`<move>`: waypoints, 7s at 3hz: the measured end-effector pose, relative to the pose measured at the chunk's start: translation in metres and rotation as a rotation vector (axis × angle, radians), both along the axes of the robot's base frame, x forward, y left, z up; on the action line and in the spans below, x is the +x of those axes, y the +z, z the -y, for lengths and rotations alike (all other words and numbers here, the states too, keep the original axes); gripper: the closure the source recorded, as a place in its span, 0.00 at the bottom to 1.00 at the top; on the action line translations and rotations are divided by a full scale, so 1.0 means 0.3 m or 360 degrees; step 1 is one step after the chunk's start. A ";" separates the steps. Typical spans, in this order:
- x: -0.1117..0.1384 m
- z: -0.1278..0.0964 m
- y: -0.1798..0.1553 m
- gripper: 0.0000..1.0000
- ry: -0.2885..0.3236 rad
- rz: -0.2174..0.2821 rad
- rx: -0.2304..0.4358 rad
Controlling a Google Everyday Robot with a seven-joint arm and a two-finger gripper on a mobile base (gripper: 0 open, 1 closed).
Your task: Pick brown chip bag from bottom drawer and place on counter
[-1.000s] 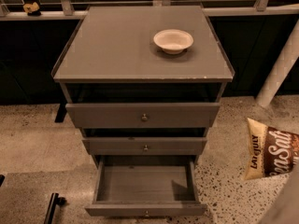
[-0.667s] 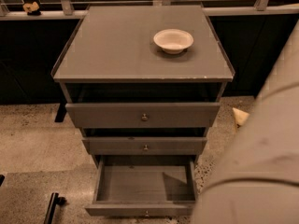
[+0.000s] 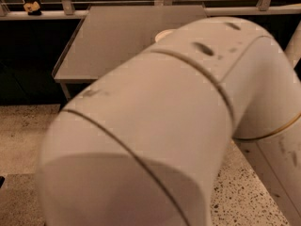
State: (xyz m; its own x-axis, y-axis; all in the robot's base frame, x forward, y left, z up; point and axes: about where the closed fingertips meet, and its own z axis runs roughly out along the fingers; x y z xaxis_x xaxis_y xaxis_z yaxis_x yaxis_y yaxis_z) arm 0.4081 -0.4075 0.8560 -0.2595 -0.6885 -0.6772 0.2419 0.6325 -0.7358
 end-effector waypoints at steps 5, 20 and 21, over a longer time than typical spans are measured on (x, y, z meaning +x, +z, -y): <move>0.087 0.028 0.057 1.00 -0.0114 0.0210 0.0170; 0.790 -0.588 -0.040 1.00 0.0274 0.0441 0.0721; 0.827 -0.645 -0.003 1.00 0.0326 0.0471 0.0706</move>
Offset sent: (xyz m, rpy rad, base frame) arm -0.0028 -0.0046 -0.0077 0.0468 -0.0077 -0.0360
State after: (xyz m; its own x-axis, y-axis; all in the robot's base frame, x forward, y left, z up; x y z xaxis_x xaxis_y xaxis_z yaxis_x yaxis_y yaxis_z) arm 0.6562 -0.2139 0.8552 0.0940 -0.3380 -0.9364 0.2369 0.9212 -0.3087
